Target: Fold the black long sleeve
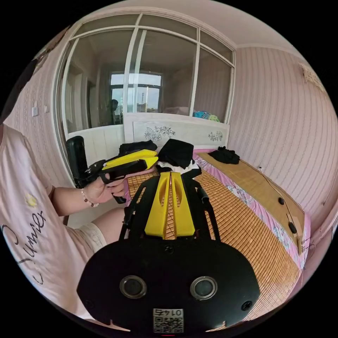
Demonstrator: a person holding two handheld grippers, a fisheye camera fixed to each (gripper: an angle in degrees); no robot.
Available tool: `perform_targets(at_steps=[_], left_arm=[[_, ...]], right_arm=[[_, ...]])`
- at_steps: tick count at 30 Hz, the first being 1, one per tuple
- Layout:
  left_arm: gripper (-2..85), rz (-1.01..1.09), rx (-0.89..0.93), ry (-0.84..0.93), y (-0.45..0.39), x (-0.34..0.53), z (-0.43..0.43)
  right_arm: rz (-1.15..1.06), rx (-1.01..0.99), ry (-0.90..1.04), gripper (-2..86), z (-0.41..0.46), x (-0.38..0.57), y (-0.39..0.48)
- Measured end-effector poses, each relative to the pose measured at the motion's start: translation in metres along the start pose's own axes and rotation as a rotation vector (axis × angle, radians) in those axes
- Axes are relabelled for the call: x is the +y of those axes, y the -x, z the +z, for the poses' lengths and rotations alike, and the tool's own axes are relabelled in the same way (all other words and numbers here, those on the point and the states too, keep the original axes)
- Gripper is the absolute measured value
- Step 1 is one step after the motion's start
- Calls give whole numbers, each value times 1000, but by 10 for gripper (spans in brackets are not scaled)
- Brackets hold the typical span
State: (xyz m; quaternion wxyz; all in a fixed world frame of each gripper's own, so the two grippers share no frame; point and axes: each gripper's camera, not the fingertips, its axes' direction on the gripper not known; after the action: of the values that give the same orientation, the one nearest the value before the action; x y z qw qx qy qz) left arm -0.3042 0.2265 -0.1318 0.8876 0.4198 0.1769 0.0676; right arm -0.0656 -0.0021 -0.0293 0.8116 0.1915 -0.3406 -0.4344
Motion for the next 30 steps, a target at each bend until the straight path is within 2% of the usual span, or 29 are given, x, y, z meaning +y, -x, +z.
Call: perform_targets(at_steps=[2, 5, 7, 10, 13, 17, 20, 22, 25, 30], left_arm=[[-4, -50, -64, -102, 44, 12, -34], [-4, -145, -228, -127, 104, 26, -80], [4, -203, -323, -91, 145, 35, -105], [55, -300, -524, -30, 216, 55, -147], [75, -364, -678, 29, 289, 74, -184], [66, -348, -858, 115, 378, 89, -208], [81, -361, -910, 195, 434, 98, -205], [87, -364, -888, 256, 462, 105, -198], [90, -337, -872, 331, 493, 114, -182], [85, -330, -835, 328, 529, 115, -159]], right_arm=[[-91, -43, -11, -3, 24, -17, 10], [-154, -130, -78, -5, 67, -42, 21], [-139, -238, -158, -8, 106, -62, 21], [-78, -363, -166, -8, 171, -95, 14], [-155, -450, -225, -4, 235, -122, 19], [-189, -513, -93, 6, 330, -162, 39], [-215, -578, 38, 38, 417, -192, 67], [-230, -596, 138, 90, 482, -215, 96], [-229, -580, 199, 118, 545, -243, 132], [-219, -561, 262, 123, 615, -274, 177]])
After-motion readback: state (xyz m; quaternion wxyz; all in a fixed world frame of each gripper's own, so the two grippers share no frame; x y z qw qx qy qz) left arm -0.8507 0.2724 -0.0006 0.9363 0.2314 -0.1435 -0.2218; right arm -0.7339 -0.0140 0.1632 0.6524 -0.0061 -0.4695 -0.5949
